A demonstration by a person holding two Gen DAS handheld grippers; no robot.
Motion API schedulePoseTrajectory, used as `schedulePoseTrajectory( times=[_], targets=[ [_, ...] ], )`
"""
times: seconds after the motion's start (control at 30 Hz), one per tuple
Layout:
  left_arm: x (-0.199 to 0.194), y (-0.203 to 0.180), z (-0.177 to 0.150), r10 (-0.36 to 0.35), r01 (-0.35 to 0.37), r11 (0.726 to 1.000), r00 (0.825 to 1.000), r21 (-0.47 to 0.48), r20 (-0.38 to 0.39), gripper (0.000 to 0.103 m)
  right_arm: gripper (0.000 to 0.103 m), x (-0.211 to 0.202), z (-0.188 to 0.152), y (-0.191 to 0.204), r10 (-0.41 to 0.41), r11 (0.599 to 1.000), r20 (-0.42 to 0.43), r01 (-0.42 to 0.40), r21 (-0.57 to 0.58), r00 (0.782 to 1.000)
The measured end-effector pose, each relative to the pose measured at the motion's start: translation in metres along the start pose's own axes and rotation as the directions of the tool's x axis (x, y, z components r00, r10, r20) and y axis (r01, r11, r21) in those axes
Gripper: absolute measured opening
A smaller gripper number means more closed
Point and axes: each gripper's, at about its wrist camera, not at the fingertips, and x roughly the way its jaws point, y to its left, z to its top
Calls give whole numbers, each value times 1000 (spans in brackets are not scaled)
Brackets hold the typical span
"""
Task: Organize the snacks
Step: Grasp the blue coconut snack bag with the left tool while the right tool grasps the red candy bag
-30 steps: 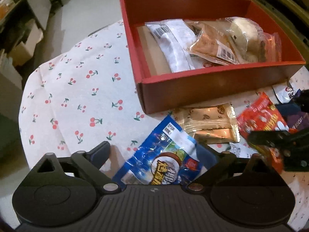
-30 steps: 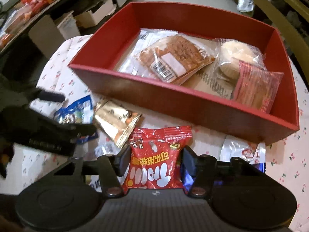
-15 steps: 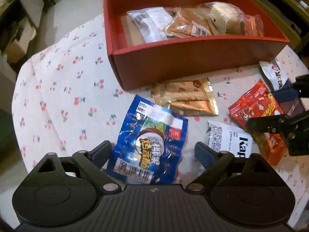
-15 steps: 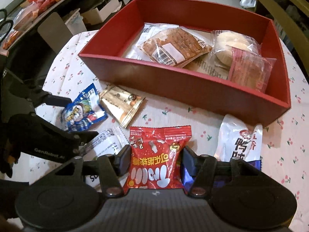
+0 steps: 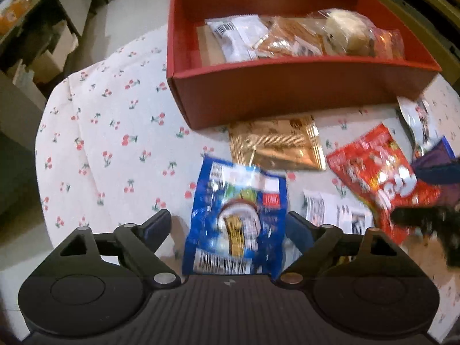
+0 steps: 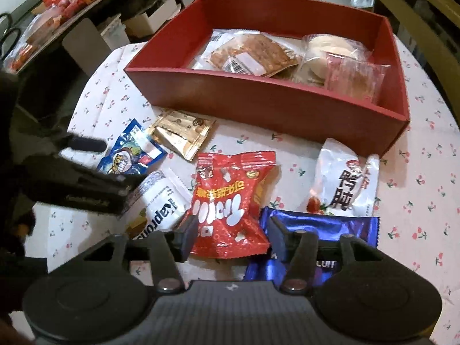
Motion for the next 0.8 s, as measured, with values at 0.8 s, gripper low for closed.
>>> schedulePoseTrajectory(
  times=[0.8],
  targets=[
    [-31,14,-15,-87,96,971,995,-220,50,76,67,-4,23,-11,40,992,16,-42,120,999]
  ],
)
